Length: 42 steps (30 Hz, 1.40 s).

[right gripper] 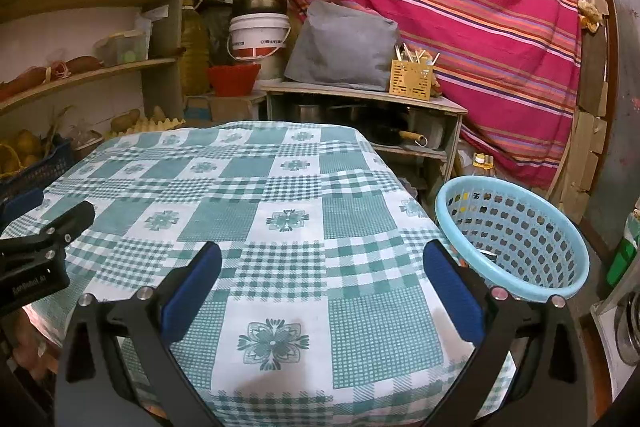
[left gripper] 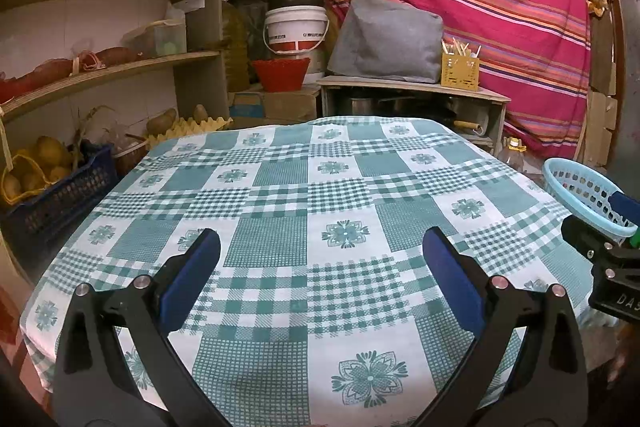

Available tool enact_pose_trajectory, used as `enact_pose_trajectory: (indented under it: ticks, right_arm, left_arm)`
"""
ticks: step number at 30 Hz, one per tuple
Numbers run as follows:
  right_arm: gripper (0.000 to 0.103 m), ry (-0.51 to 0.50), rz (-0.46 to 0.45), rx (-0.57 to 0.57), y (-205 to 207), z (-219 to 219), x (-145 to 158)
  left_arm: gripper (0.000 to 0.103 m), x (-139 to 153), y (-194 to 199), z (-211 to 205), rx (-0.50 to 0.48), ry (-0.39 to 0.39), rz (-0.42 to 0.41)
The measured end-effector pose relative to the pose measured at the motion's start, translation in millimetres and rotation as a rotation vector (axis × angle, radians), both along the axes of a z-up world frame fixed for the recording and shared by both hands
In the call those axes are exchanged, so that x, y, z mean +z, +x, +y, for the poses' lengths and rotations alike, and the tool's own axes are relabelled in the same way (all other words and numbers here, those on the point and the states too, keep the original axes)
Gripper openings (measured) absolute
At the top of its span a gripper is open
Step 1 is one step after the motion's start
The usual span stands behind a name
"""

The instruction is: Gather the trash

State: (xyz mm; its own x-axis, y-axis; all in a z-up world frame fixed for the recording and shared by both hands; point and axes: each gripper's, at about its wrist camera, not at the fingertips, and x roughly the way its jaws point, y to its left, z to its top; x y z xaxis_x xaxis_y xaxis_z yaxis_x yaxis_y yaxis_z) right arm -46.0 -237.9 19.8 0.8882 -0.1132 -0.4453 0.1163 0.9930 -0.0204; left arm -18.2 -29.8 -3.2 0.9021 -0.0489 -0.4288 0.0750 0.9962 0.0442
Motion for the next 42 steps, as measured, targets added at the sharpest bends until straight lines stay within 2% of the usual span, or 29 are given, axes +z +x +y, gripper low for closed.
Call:
enact_pose_trajectory:
  ticks: [23, 42]
  right_arm:
    - [0.098, -0.011, -0.003, 0.005, -0.7, 3.7, 1.0]
    - [0.098, -0.016, 0.000, 0.007, -0.4, 2.8, 2.0]
  left_arm:
    - [0.098, 4.8, -2.4, 0.8, 0.000, -0.024, -0.029]
    - [0.098, 5.7, -2.7, 0.3, 0.001, -0.015, -0.037]
